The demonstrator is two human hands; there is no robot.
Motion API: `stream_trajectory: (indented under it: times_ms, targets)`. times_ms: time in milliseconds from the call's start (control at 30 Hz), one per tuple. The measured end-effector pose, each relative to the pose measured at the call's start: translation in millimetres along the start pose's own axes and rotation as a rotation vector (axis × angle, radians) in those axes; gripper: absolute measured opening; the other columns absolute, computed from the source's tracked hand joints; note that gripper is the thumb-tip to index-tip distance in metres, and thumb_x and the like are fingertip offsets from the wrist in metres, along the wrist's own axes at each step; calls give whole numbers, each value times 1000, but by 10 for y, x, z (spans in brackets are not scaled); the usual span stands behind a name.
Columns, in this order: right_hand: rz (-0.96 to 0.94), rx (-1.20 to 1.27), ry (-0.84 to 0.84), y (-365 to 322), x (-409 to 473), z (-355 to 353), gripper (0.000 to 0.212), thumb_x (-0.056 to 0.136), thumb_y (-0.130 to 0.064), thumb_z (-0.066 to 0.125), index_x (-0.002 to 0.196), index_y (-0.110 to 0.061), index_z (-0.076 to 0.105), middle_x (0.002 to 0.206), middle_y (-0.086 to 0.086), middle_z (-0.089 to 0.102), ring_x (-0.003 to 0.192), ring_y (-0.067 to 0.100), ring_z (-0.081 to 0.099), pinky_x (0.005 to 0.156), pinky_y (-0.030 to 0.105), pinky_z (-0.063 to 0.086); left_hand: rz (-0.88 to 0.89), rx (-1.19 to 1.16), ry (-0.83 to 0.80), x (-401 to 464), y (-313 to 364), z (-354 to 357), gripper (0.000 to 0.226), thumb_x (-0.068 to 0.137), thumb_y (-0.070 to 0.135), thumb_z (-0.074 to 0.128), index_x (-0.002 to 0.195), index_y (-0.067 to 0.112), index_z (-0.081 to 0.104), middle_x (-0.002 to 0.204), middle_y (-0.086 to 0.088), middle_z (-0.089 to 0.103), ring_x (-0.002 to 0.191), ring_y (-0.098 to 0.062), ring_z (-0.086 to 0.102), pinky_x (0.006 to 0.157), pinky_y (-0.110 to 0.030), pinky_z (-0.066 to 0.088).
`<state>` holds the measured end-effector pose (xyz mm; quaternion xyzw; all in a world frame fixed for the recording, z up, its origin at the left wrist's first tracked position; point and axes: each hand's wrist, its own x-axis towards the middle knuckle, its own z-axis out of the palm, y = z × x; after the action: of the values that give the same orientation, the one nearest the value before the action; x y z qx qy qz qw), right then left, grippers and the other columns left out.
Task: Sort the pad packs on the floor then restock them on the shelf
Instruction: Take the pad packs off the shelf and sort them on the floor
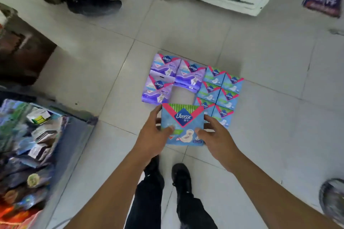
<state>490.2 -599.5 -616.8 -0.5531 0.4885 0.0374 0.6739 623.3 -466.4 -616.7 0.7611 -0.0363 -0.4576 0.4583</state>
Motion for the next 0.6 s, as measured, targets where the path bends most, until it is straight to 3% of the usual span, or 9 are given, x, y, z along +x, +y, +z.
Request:
stream_trajectory:
  times_ms: [100,333,433,600]
  targets:
    - [73,22,74,244,62,-187,34,93,-16,62,125,-29,57,103,-3,66,92,17,69,62,19,48,-50,94,-51,226,-70,264,59,88,15,70,136,32,42,115,4,63,98,-10,66,79,-33,59]
    - [251,55,275,787,516,-304,27,94,-21,61,119,-24,51,110,-5,64,92,11,67,66,22,51,-137,299,-179,899,-415,712,47,88,20,69,128,25,44,115,3,62,87,-2,63,72,-22,54]
    - [312,51,291,1124,887,-298,24,94,-22,60,116,-24,50,112,-3,64,94,14,67,73,28,53,-138,439,-198,1283,-741,867,51,83,31,69,129,29,46,118,1,61,99,-15,64,86,-38,56]
    - [387,-7,303,1867,1550,-290,29,91,-23,57,119,-18,57,109,0,68,91,13,65,67,19,46,-241,486,-238,1831,-1391,1180,33,89,13,57,120,21,51,102,4,64,92,-16,64,79,-29,53]
